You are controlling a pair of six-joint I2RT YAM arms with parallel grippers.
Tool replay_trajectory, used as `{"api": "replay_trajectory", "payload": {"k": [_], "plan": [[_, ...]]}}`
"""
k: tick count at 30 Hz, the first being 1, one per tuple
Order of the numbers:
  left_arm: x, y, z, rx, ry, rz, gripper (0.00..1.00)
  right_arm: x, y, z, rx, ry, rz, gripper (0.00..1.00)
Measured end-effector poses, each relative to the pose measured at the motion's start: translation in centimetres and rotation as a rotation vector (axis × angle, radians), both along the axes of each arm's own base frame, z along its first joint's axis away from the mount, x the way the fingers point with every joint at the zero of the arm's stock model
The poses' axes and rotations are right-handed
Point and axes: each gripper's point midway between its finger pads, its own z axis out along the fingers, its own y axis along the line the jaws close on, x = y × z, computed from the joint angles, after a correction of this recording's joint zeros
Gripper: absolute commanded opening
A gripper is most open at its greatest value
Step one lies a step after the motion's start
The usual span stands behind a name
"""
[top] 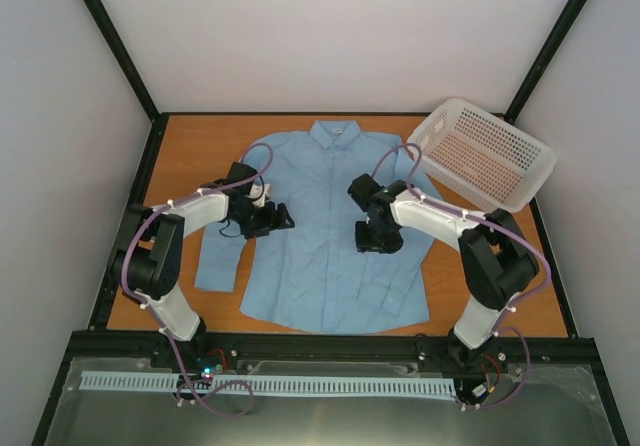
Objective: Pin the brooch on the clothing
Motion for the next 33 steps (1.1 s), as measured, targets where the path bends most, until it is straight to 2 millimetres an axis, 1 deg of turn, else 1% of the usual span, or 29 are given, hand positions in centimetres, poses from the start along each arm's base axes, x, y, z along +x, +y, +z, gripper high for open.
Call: {"api": "replay_trajectory", "payload": {"k": [2,4,6,7,11,14,15,17,19,21,24,29,33], "plan": [[0.0,0.0,0.0,0.000,0.000,0.000,0.87,0.0,0.4,-0.6,0.009,0.018,-0.001,0.44],[0.0,0.0,0.0,-0.001,-0.001,-0.001,0.87,0.0,0.6,-1.7,-0.005,0.051,-0.008,0.42],[0.0,0.0,0.0,-0.001,-0.001,-0.002,0.87,-0.1,0.5,-3.0,-0.031,0.084,-0.023,0.41],[0.0,0.0,0.0,0.000,-0.002,-0.003,0.87,-0.2,0.3,-3.3,-0.043,0.094,-0.029,0.40],[0.0,0.0,0.0,0.000,-0.003,-0.006,0.87,-0.4,-0.3,-3.5,-0.072,0.098,-0.057,0.35],[0.0,0.0,0.0,0.000,-0.004,-0.008,0.87,-0.9,-0.7,-3.9,-0.083,0.113,-0.069,0.36],[0.0,0.0,0.0,0.000,-0.005,-0.008,0.87,-1.0,-0.7,-4.0,-0.085,0.115,-0.073,0.37],[0.0,0.0,0.0,0.001,-0.006,-0.011,0.88,-1.0,-0.7,-4.0,-0.084,0.115,-0.078,0.37],[0.0,0.0,0.0,0.002,-0.009,-0.015,0.88,-1.0,-0.7,-4.0,-0.085,0.114,-0.079,0.23],[0.0,0.0,0.0,0.003,-0.011,-0.019,0.88,-1.0,-0.9,-4.0,-0.099,0.111,-0.085,0.12],[0.0,0.0,0.0,0.004,-0.012,-0.020,0.88,-1.1,-1.2,-4.0,-0.116,0.113,-0.086,0.03],[-0.1,0.1,-0.2,0.012,-0.010,-0.017,0.88,-1.0,-1.8,-3.4,-0.154,0.103,-0.082,0.03],[-0.2,0.3,-0.4,0.021,-0.008,-0.014,0.89,-0.6,-2.3,-1.7,-0.174,0.067,-0.078,0.03]]}}
